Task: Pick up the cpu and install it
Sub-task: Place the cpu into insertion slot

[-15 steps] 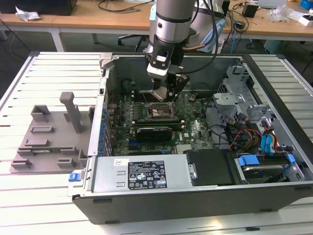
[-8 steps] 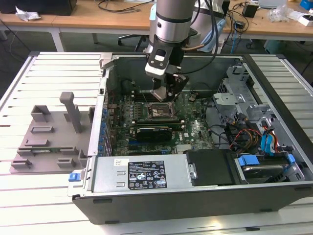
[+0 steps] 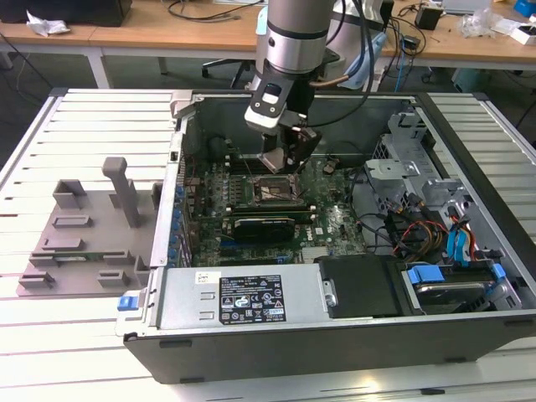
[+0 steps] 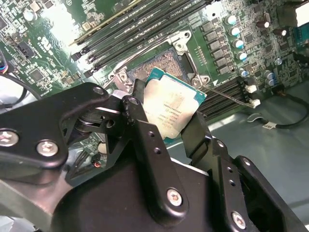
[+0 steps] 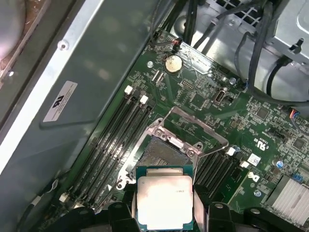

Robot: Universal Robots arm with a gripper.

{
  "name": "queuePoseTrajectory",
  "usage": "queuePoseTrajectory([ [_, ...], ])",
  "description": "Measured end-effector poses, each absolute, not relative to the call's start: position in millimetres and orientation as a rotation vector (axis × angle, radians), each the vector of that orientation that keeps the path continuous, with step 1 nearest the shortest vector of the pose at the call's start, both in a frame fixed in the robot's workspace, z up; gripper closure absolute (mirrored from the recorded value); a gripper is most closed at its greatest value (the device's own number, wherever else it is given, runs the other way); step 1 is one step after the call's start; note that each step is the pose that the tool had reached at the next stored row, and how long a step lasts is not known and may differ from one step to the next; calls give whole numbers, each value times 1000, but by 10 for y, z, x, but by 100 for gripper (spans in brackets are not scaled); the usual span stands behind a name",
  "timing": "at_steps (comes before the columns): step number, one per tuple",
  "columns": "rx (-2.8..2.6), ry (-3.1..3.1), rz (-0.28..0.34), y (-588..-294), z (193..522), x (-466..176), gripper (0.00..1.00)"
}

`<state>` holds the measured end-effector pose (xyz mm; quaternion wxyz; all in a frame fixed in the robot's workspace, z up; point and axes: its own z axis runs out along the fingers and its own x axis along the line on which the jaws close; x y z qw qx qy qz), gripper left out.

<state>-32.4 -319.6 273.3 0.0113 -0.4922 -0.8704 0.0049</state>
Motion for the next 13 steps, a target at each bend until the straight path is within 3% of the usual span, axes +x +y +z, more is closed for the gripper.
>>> queuePoseTrajectory([
  [13,-1661,-2639,14,-3196,2732,-324,45],
])
